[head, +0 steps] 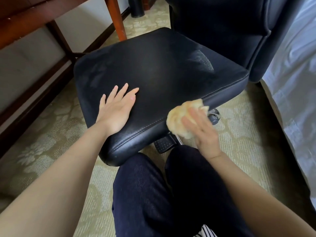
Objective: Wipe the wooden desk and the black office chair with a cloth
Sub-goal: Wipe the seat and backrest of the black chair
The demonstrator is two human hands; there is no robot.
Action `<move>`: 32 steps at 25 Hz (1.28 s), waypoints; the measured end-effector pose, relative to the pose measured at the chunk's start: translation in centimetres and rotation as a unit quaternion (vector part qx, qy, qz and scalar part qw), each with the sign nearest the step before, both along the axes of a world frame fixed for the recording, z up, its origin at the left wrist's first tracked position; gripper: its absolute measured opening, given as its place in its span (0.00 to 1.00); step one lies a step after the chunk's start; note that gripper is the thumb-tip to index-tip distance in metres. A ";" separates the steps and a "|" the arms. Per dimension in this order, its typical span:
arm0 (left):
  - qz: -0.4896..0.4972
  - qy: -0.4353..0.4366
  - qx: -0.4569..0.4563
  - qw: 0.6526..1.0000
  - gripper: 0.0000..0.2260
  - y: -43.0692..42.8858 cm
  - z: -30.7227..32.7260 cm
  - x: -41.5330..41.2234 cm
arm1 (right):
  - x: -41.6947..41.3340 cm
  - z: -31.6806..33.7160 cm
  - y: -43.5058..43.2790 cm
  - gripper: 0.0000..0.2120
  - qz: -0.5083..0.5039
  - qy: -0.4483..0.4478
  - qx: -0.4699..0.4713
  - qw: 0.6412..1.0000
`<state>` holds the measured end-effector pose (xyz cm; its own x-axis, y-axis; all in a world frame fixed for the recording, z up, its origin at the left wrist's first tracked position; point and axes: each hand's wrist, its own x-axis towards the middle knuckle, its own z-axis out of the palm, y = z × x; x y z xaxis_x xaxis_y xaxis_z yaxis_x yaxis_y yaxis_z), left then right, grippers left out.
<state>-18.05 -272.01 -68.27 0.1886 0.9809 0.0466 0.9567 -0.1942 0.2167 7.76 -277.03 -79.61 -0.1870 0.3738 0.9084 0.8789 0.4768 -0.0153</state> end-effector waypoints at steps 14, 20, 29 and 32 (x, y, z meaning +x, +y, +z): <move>0.013 -0.050 -0.044 0.998 0.23 0.1 0.4 0.5 | -4.0 4.1 -1.0 0.25 -0.042 0.443 -0.135 0.885; 0.000 -0.130 -0.114 0.985 0.22 -0.2 1.6 0.4 | -8.8 4.2 -2.9 0.13 0.064 0.287 -0.094 0.951; 0.012 -0.246 -0.191 0.950 0.22 -0.2 2.5 -0.3 | -14.5 5.6 -4.0 0.09 0.223 0.053 -0.078 0.970; 0.009 -0.274 -0.201 0.940 0.15 0.0 2.3 -0.4 | -16.9 5.4 -4.5 0.08 0.290 -0.041 -0.052 0.955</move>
<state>-18.44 -271.97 -66.01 0.2269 0.9432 -0.2427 0.6817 0.0242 0.7312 -9.17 -281.51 -74.26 -0.4585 0.2732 0.8457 0.4682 0.8831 -0.0315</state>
